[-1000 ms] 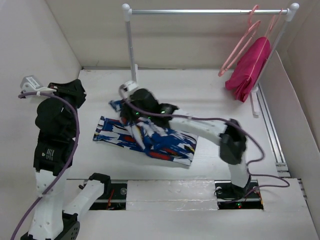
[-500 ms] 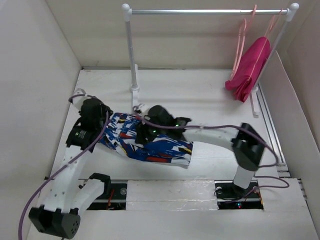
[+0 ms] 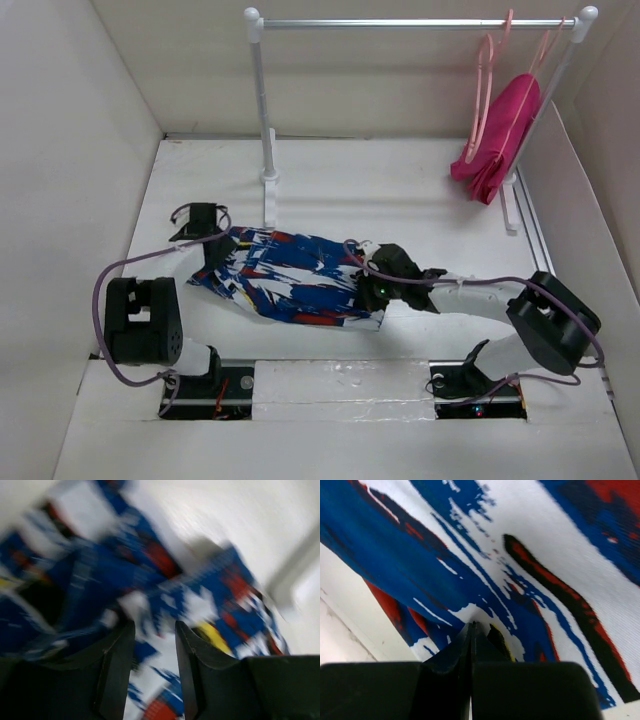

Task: Place the trousers on the hanger
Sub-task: Fold the trousers

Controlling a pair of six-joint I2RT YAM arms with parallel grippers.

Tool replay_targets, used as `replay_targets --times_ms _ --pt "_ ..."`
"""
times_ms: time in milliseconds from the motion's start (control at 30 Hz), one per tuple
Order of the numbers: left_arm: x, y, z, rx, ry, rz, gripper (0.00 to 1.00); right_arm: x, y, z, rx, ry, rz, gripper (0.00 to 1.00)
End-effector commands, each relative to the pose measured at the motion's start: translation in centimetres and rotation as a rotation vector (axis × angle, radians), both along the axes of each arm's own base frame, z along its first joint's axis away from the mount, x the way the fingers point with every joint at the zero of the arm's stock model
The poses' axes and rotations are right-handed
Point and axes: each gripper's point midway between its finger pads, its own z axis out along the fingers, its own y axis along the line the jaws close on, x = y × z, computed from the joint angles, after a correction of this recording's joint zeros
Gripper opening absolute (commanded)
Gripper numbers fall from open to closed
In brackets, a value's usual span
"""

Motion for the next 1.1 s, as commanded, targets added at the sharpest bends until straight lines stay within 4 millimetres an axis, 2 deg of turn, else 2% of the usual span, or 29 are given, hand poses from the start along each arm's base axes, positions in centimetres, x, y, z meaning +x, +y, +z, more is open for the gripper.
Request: replay_targets --times_ms 0,33,100,200,233,267,300,333,367,433,467,500,533,567,600,633,667,700,767,800,833,867,900,933,967,1000,1033,1067 --pt "-3.0 5.7 -2.2 0.003 0.059 0.219 0.35 0.3 -1.1 -0.5 0.030 -0.024 -0.047 0.00" --pt "-3.6 6.6 -2.3 -0.010 0.059 0.253 0.35 -0.8 -2.0 -1.8 0.012 0.008 -0.055 0.00" --pt "-5.4 8.6 -3.2 -0.035 0.090 0.357 0.34 -1.6 -2.4 -2.3 0.009 0.027 -0.050 0.00" --pt "-5.6 9.4 -1.9 -0.054 0.055 0.401 0.34 -2.2 -2.9 -2.3 -0.005 0.057 -0.031 0.00" --pt "-5.1 9.4 -0.4 -0.057 0.007 0.390 0.33 -2.2 -2.8 -1.5 -0.004 0.047 -0.006 0.00" --pt "-4.6 9.4 0.9 -0.058 -0.026 0.380 0.33 -1.8 -2.4 0.1 -0.013 0.041 0.006 0.05" --pt "-3.7 9.5 3.7 -0.056 -0.107 0.364 0.30 -1.4 -2.3 1.2 -0.016 0.024 0.016 0.09" --pt "-3.1 8.9 5.3 -0.069 -0.155 0.314 0.29 -0.4 -2.1 3.3 0.005 -0.032 0.027 0.22" --pt "-2.6 8.4 7.0 -0.068 -0.208 0.279 0.26 0.7 -1.5 5.9 0.025 -0.070 0.030 0.29" --pt "-1.4 7.1 11.3 -0.044 -0.342 0.188 0.23 2.3 -1.3 8.6 0.054 -0.127 0.043 0.37" --pt "-0.7 5.1 12.7 -0.051 -0.368 0.122 0.18 4.0 -1.6 10.6 0.071 -0.152 0.021 0.41" --pt "-0.2 1.1 12.4 -0.111 -0.343 -0.008 0.14 5.3 -1.9 11.5 0.080 -0.164 0.032 0.41" --pt "-0.2 1.1 12.4 -0.112 -0.343 -0.009 0.14 5.3 -1.9 11.5 0.080 -0.164 0.032 0.40" --pt "-0.1 -2.4 12.4 -0.140 -0.338 -0.114 0.12 6.6 -2.4 11.2 0.072 -0.166 0.004 0.37" --pt "0.0 -4.6 11.0 -0.159 -0.291 -0.182 0.11 7.4 -2.7 11.2 0.068 -0.168 -0.014 0.33" --pt "-0.4 -7.1 10.4 -0.194 -0.264 -0.261 0.10 7.9 -3.0 10.8 0.067 -0.162 -0.023 0.26" --pt "-1.4 -11.3 10.1 -0.218 -0.238 -0.380 0.09 8.7 -2.9 10.1 0.067 -0.157 -0.037 0.20" --pt "-1.8 -13.3 8.3 -0.222 -0.189 -0.438 0.09 9.4 -3.8 9.1 0.053 -0.149 -0.075 0.15" --pt "-2.6 -15.9 6.8 -0.240 -0.142 -0.500 0.09 10.2 -4.1 8.2 0.070 -0.142 -0.110 0.10" --pt "-2.8 -16.1 4.9 -0.258 -0.088 -0.476 0.09 10.6 -4.8 7.0 0.065 -0.121 -0.137 0.09" --pt "-3.1 -16.1 4.1 -0.267 -0.067 -0.470 0.09 10.8 -5.2 5.9 0.072 -0.113 -0.158 0.07" --pt "-2.4 -13.2 1.8 -0.230 -0.055 -0.363 0.09 11.2 -6.0 3.3 0.054 -0.070 -0.176 0.05" --pt "-2.4 -13.1 1.7 -0.230 -0.055 -0.362 0.09 11.5 -5.9 3.5 0.062 -0.086 -0.176 0.05" --pt "-2.8 -11.4 0.3 -0.201 -0.025 -0.314 0.09 11.8 -5.8 2.9 0.053 -0.080 -0.171 0.04" --pt "-2.7 -9.8 -0.3 -0.174 -0.010 -0.265 0.09 12.5 -6.1 2.3 0.045 -0.073 -0.169 0.04" --pt "-2.3 -6.6 -0.7 -0.138 0.001 -0.172 0.09 12.9 -5.8 0.8 0.027 -0.053 -0.145 0.03" --pt "-3.0 -5.0 -1.4 -0.127 0.033 -0.129 0.09 14.4 -5.6 1.1 0.032 -0.071 -0.146 0.03" --pt "-2.9 -3.7 -1.0 -0.120 0.016 -0.097 0.09 14.9 -5.3 1.0 0.026 -0.079 -0.124 0.02"
